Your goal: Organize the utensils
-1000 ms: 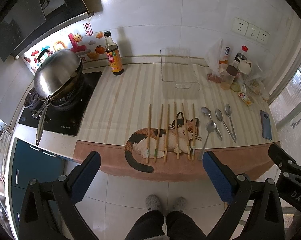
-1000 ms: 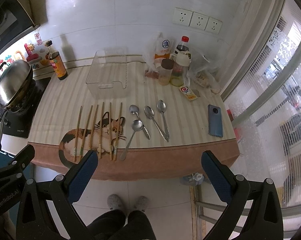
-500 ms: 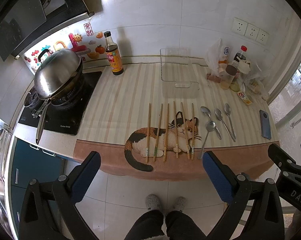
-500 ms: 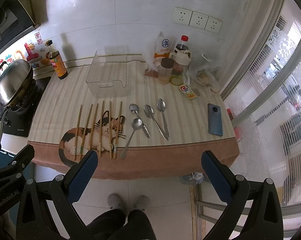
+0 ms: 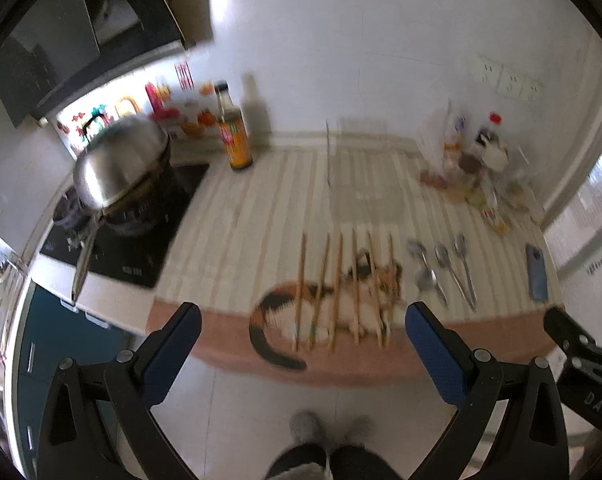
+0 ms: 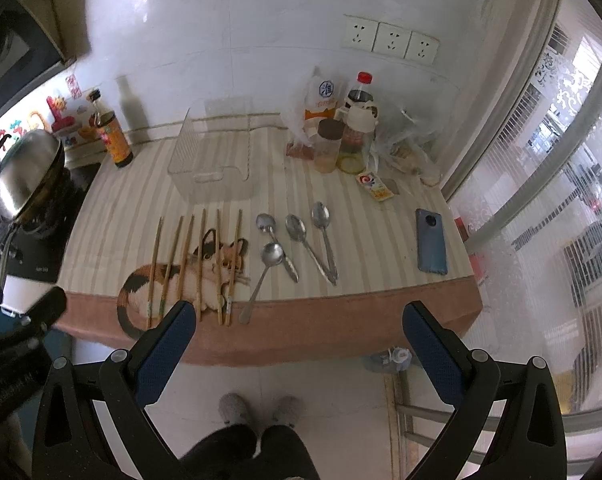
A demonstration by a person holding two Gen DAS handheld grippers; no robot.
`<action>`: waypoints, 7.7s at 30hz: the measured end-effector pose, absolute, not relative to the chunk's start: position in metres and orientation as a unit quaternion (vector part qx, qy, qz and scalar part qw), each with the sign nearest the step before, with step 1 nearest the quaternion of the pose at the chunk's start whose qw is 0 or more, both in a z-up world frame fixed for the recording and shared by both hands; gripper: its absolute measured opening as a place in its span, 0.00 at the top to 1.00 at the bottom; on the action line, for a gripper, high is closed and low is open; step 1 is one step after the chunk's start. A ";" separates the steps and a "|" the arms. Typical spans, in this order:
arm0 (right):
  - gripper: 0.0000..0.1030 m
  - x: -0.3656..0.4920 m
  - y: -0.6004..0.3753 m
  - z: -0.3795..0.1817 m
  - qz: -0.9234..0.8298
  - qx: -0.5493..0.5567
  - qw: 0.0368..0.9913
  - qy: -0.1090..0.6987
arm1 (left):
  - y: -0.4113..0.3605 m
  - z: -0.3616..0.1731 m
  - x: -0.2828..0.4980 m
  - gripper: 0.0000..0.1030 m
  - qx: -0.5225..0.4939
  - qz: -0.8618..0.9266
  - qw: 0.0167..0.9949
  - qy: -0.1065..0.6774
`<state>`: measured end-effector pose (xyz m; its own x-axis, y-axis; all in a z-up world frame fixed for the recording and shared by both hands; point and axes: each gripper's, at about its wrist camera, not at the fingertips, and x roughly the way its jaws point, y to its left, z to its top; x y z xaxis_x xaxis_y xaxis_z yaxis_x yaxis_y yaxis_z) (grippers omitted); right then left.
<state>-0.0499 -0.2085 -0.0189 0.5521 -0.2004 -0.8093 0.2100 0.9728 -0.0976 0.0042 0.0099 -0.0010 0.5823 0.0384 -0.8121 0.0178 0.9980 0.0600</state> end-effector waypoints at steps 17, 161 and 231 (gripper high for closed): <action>0.36 0.074 -0.219 -0.160 -0.047 0.050 0.829 0.555 | 0.060 -0.136 0.128 0.03 0.015 0.075 0.830 0.552; 0.01 0.219 -0.212 -0.060 -0.077 0.015 0.912 0.404 | -0.036 -0.037 0.220 0.00 0.019 -0.022 0.900 0.435; 0.93 0.189 -0.110 -0.316 -0.017 0.010 0.728 0.685 | 0.004 -0.279 0.176 0.96 0.034 -0.017 0.726 0.687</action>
